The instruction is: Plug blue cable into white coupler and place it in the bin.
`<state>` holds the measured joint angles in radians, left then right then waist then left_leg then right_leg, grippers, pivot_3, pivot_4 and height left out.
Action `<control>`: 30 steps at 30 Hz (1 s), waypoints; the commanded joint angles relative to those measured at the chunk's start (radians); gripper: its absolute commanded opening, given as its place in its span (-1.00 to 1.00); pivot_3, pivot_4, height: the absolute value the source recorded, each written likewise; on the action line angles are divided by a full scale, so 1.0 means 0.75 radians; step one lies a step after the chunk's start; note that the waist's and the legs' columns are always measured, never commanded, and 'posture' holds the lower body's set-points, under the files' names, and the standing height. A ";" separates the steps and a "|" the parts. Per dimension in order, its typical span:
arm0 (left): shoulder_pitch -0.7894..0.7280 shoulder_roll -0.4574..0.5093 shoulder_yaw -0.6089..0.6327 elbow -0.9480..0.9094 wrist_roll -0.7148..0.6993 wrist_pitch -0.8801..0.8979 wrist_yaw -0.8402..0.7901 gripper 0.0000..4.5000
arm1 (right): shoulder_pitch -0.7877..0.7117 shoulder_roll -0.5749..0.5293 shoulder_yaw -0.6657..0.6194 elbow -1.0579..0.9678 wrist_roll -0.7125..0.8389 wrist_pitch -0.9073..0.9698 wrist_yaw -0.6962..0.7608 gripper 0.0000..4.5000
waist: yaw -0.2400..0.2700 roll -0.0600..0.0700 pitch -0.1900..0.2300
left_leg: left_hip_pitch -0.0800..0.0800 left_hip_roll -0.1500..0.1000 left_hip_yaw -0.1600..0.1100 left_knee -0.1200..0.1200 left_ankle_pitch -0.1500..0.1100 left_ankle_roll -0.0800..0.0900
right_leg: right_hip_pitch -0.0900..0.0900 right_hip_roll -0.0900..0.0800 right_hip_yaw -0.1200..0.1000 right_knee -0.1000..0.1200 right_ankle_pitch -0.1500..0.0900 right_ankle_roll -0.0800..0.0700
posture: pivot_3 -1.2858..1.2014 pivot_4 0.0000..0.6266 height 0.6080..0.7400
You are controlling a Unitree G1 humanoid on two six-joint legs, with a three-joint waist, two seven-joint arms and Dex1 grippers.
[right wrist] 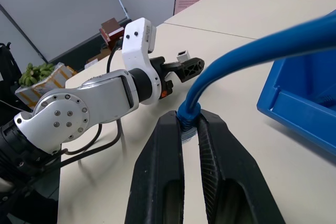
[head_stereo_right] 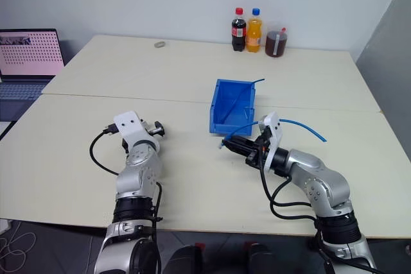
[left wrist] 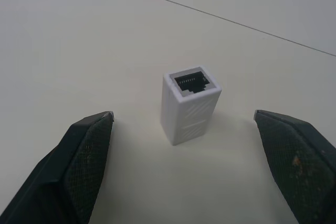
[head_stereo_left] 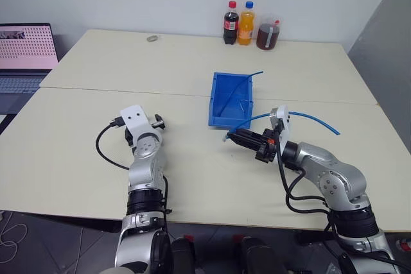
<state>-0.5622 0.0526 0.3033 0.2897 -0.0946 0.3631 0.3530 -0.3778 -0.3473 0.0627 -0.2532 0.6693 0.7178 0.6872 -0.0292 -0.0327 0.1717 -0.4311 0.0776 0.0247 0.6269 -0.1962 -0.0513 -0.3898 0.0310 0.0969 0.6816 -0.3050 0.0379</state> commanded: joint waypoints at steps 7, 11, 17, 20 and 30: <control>-0.093 0.029 0.003 0.062 0.008 -0.006 0.027 0.82 | -0.009 0.006 -0.031 -0.055 0.028 0.006 -0.013 -0.94 | 0.000 0.000 0.000 | 0.000 0.000 0.000 0.000 0.000 0.000 | 0.000 0.000 0.000 0.000 0.000 -0.001 | 0.03 -0.52 1.00; -0.100 0.039 -0.006 0.076 0.012 -0.002 0.021 0.43 | -0.007 0.007 -0.033 -0.053 0.027 0.005 -0.015 -0.94 | 0.000 0.000 0.000 | 0.000 0.000 0.000 0.000 0.000 0.000 | 0.000 0.000 0.000 0.000 0.000 0.000 | 0.03 -0.52 1.00; -0.091 0.046 -0.010 0.082 0.009 0.005 0.011 -0.15 | -0.003 0.011 -0.036 -0.052 0.026 0.002 -0.019 -0.94 | 0.000 0.000 0.000 | 0.000 0.000 0.000 0.000 0.000 0.000 | 0.000 0.000 0.000 0.000 0.000 -0.001 | 0.03 -0.52 1.00; -0.083 0.047 -0.011 0.076 0.009 0.008 0.008 -0.42 | -0.002 0.013 -0.037 -0.053 0.025 0.001 -0.021 -0.94 | 0.000 0.000 0.000 | 0.000 0.000 0.000 0.000 0.000 0.000 | 0.000 0.000 0.000 0.000 0.000 -0.001 | 0.03 -0.52 1.00; 0.045 0.058 -0.032 -0.125 -0.034 0.131 -0.091 -0.63 | -0.001 0.020 -0.037 -0.051 0.001 -0.033 -0.030 -0.94 | -0.003 0.000 0.000 | 0.000 0.000 0.000 0.000 0.000 0.000 | 0.000 0.000 0.000 0.000 0.003 -0.004 | 0.03 -0.52 1.00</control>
<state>-0.5777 0.0798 0.2980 0.2971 -0.0999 0.4141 0.3411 -0.3731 -0.3348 0.0590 -0.2531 0.6687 0.7235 0.6696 -0.0313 -0.0326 0.1716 -0.4311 0.0776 0.0250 0.6270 -0.1961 -0.0515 -0.3898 0.0310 0.0971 0.6818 -0.3030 0.0347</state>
